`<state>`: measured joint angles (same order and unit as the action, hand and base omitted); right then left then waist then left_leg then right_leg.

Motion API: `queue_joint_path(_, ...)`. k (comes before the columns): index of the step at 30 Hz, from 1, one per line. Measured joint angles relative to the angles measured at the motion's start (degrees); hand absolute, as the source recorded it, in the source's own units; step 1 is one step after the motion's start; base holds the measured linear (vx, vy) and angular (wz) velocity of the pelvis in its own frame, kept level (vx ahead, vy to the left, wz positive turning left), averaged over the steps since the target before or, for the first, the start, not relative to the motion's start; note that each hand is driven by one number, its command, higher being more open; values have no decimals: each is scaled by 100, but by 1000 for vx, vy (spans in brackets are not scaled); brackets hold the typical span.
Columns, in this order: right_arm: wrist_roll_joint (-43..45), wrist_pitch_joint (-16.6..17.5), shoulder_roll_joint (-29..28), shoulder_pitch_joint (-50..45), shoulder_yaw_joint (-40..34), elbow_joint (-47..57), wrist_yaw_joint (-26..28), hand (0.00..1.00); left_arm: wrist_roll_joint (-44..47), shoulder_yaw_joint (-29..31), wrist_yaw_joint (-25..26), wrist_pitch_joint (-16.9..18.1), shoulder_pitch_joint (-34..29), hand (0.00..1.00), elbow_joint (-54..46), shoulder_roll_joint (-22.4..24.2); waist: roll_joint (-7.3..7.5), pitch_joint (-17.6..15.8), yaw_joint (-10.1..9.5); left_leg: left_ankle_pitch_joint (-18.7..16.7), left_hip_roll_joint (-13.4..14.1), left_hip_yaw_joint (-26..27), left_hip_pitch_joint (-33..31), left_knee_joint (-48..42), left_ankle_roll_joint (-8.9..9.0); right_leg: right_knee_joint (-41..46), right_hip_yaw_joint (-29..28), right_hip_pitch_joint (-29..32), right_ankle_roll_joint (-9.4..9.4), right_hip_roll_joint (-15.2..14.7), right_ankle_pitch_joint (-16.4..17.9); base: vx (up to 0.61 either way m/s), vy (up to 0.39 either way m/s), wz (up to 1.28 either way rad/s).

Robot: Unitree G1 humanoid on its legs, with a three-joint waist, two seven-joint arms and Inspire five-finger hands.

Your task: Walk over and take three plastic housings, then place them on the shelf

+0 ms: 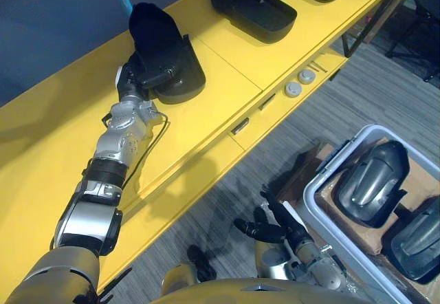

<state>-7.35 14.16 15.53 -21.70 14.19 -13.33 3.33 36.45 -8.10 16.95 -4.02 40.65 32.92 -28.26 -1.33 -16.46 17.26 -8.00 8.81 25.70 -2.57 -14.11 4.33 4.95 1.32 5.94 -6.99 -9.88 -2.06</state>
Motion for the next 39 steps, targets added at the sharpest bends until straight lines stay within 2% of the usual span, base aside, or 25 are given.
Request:
queue_joint_path(4,157,2,1,-1,2,-28,-112,100,-841,31,321,-3,190,100,182,-3,-34,-141,22,-33,61,1,-22,-80,3,12,-6,2,-5,10,-3,-14,3,-2)
queue_joint_path(7,210,2,5,-69,3,-74,-258,100,-1368,252,441,-142,234,100,301,-57,-85,-173,30,-34,74,-1,-22,-76,7,13,2,6,-11,30,-6,0,0,0)
queue_joint_path(15,388,96,4,-212,3,-151,-238,100,-2089,644,-25,-507,230,100,526,-524,-104,-166,14,-28,74,-24,5,-66,16,24,43,-22,-15,64,-8,10,4,1)
queue_joint_path(22,442,163,5,-269,52,-151,-280,100,-2110,673,-343,-396,127,100,724,-654,-148,-145,-46,38,49,-110,127,38,12,-17,168,-190,-2,48,3,-10,8,7)
queue_joint_path(24,421,217,14,-297,52,-153,-428,100,-1949,664,-486,-138,71,100,712,-657,-170,-144,-78,90,25,-136,130,106,15,-27,187,-188,-3,39,2,-18,-3,9)
queue_joint_path(26,330,404,17,-393,49,-151,-803,100,-1112,658,-749,178,-141,100,567,-658,-228,-110,-113,127,6,-148,146,169,24,-41,204,-188,-2,36,1,-5,-5,4)
queue_joint_path(29,325,559,-8,-455,-55,-147,-1262,100,197,541,-1036,471,-620,100,-456,-658,-279,-78,-182,159,-39,-156,200,258,14,-77,230,-237,-7,10,-4,28,12,5)
queue_joint_path(33,307,775,-71,-437,-259,173,-1652,100,1572,104,-1415,843,-691,100,-1755,-644,-303,-1,-225,174,-61,-105,325,352,16,-136,194,-311,-12,10,-8,4,9,-5)
queue_joint_path(36,308,942,-66,-380,-333,541,-1707,100,2064,-286,-1532,1038,-677,100,-2220,-476,-360,237,-147,201,-88,-3,454,494,21,-224,116,-353,-16,21,-44,18,0,-18)
queue_joint_path(39,321,1056,-62,-234,-436,929,-1663,100,2255,-490,-1506,1072,-514,100,-2234,-155,-366,289,-122,227,-124,107,696,658,35,-230,22,-467,-26,34,-51,-2,11,-23)
